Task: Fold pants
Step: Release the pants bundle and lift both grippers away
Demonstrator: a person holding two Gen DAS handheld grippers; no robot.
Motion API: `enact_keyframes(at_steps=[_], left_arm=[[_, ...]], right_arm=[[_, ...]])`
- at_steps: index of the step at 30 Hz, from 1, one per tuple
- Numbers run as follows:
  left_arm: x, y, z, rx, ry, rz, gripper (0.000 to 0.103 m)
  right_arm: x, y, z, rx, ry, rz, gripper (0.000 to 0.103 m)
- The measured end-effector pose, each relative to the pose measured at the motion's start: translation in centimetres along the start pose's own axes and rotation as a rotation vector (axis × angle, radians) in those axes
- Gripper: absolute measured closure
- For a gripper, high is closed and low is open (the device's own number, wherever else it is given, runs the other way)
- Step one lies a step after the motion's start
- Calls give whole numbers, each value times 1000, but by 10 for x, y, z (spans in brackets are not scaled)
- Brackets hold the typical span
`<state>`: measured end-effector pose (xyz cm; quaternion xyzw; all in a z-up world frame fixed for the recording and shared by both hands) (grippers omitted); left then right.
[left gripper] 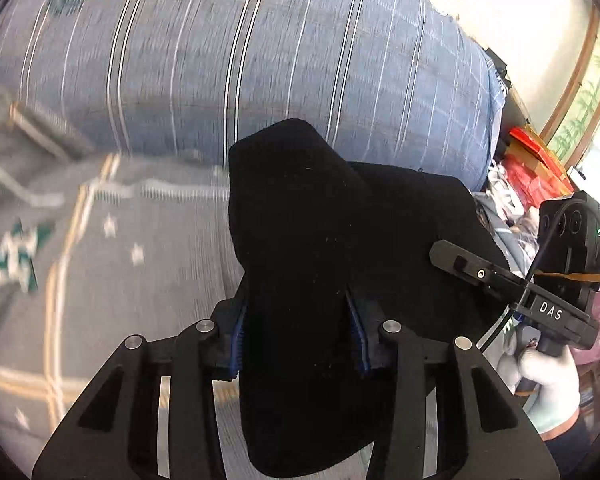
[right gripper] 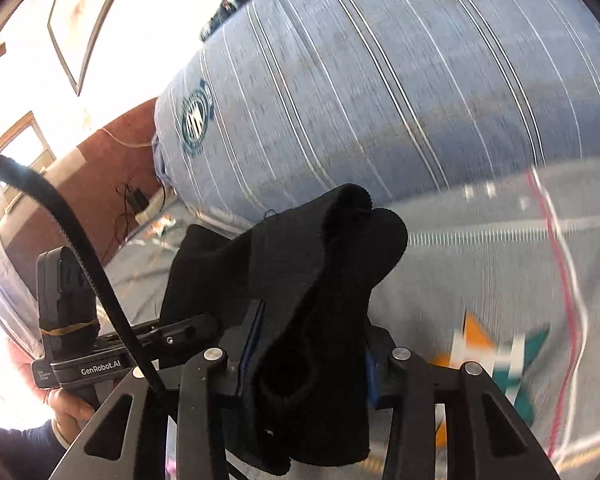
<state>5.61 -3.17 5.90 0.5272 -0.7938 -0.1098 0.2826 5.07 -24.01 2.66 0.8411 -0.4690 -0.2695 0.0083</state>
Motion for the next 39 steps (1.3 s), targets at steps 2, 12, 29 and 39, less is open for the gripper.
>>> enact_keyframes(at_steps=[2,12,29,39], left_arm=[[-5,-16,-13,-13,-13,-29,63],[-69,-75,2,-89,110,-163,28],[-30,30,2,90,-84,-336,28],[-22,74,38,120,-125,-391,28]], right_arm=[[0,-7,-12,6,20,18,63],[32,-79,10,-114,180,293,43],[-46,-8,14,-1,256,284,33],[-68,11,47,-7,210,273,32]])
Point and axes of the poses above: each gripper's, at about its wrist camera, not at the fingertips, and y roughly against the way its jaws point, x to its right, z to its underside, the point moved 4 cm from there along -y, roughly the way its jaws point, and after that the axes turned 14 degrees about x, right-handed, at the moved point
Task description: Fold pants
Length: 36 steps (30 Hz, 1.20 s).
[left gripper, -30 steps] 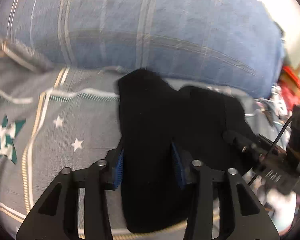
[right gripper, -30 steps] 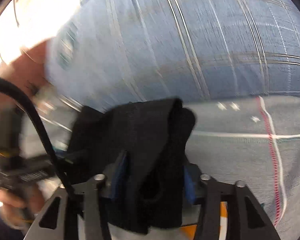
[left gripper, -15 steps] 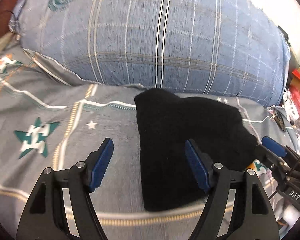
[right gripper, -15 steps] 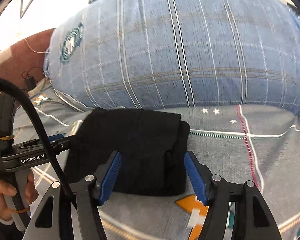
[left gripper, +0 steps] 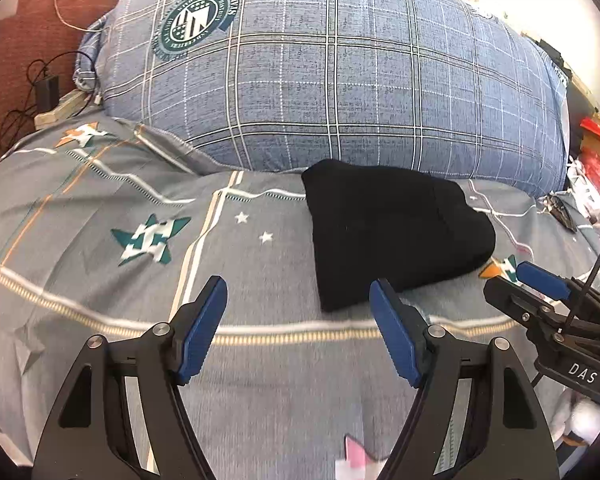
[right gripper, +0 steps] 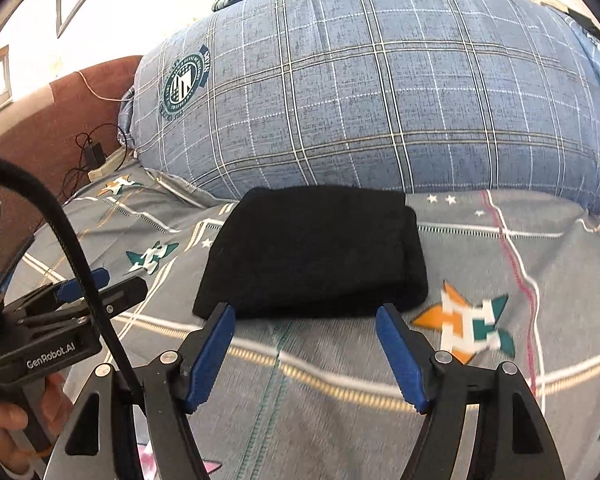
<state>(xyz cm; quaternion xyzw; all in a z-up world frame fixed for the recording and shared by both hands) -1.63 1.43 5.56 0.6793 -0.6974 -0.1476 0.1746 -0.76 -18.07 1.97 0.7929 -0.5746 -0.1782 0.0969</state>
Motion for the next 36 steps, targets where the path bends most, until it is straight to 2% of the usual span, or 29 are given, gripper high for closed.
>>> enact_keyframes(at_steps=[6,19,36], left_arm=[[1,11,10,10,2,-12,28],[3,9,14,22,-8,-22,28],[7,-2,20,7,-25,-33,28]], right_arm=[[-10,4,11,-29,9,-2,32],[-17,1,17,-48,20,-3,29],[-3,-4,16,-50,6,13,28]])
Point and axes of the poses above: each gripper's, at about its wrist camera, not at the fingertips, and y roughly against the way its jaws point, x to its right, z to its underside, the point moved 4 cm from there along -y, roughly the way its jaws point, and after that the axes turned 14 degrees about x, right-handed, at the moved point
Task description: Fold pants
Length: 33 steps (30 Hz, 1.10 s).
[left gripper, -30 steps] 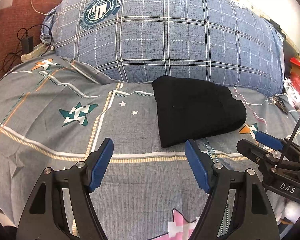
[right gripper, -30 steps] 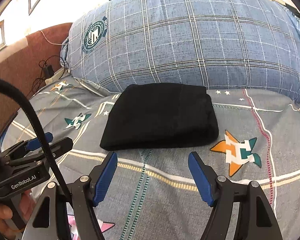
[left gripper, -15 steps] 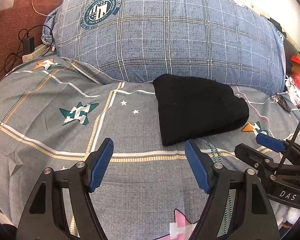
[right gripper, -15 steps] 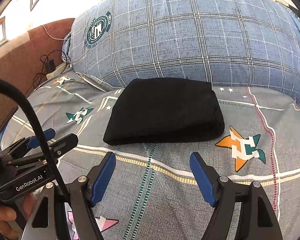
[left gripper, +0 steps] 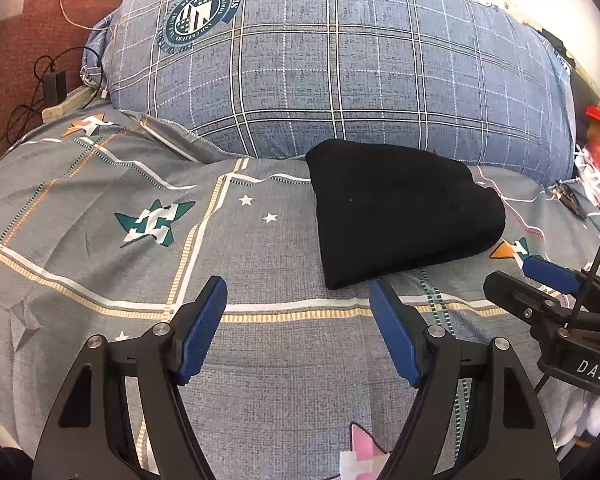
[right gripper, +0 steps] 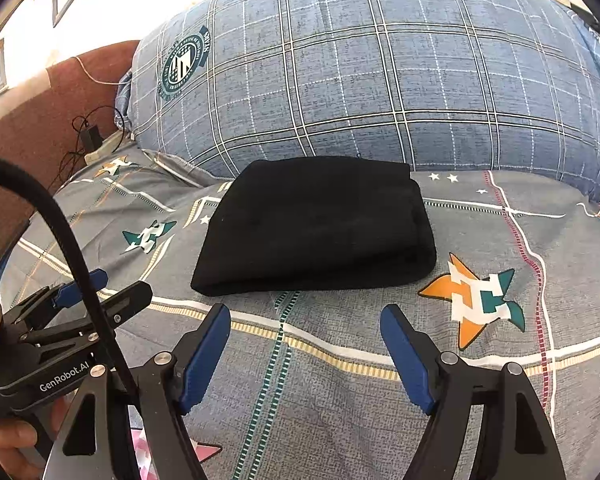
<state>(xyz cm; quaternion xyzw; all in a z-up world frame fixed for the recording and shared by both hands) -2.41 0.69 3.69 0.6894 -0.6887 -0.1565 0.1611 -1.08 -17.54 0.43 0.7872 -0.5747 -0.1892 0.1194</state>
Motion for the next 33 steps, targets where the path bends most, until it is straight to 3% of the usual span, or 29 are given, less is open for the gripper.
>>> enact_keyframes(at_steps=[14,21,33], left_arm=[[19,14,-8,67,-93,-18,28],[28,17,-8,55,-109,-12,28],[42,18,-10,21,-46,21,28]], right_arm=[[4,7,2,5,0,-2,28],[8,14,3,9,-8,-3,27],[13,30,-4,32,6,0,26]])
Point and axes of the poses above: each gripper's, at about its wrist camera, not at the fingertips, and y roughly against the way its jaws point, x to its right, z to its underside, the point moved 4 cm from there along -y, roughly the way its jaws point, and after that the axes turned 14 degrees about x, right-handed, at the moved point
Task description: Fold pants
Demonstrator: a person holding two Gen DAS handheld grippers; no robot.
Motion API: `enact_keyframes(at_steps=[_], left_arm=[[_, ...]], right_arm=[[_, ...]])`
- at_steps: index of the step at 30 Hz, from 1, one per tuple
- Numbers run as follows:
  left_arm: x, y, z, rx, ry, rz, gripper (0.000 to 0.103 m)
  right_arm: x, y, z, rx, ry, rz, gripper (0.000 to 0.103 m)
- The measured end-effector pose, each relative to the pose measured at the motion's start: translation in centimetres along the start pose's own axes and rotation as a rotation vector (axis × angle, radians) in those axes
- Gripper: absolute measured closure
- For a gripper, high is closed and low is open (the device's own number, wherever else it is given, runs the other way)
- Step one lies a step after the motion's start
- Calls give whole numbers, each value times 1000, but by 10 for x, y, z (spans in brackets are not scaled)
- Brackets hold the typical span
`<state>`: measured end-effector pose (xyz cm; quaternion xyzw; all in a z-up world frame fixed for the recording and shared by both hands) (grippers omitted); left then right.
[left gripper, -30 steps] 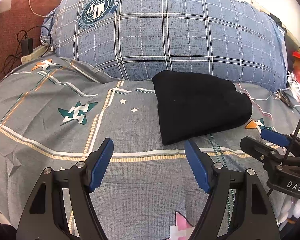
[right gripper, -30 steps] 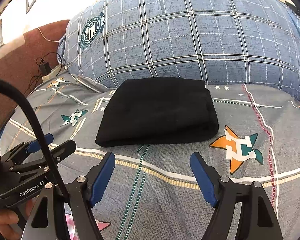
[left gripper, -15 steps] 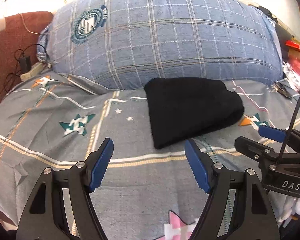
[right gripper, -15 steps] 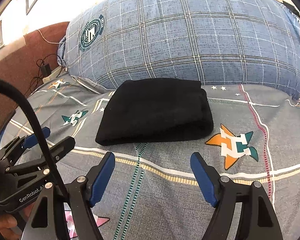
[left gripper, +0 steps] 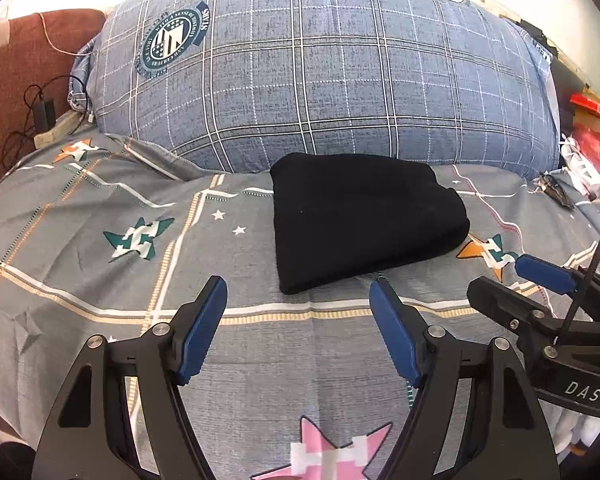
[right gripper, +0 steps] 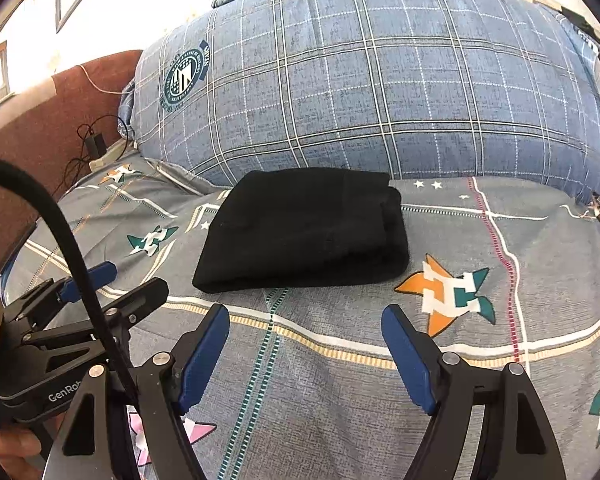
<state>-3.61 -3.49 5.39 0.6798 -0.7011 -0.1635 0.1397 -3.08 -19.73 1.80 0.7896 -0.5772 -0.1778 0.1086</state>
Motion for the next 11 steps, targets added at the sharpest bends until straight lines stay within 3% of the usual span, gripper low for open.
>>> enact_keyframes(at_steps=[11], left_arm=[[7,6,1,12,2,14,28]], right_arm=[[11,6,6,-7,-19,12,26]])
Point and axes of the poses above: each gripper's, at about its wrist camera, not at the fingertips, and y roughly against the way its jaws point, x to its right, z to its underside, the point moved 4 cm from there along -y, roughly the way its jaws point, and after that the axes turned 14 degrees about x, right-handed, at the moved point
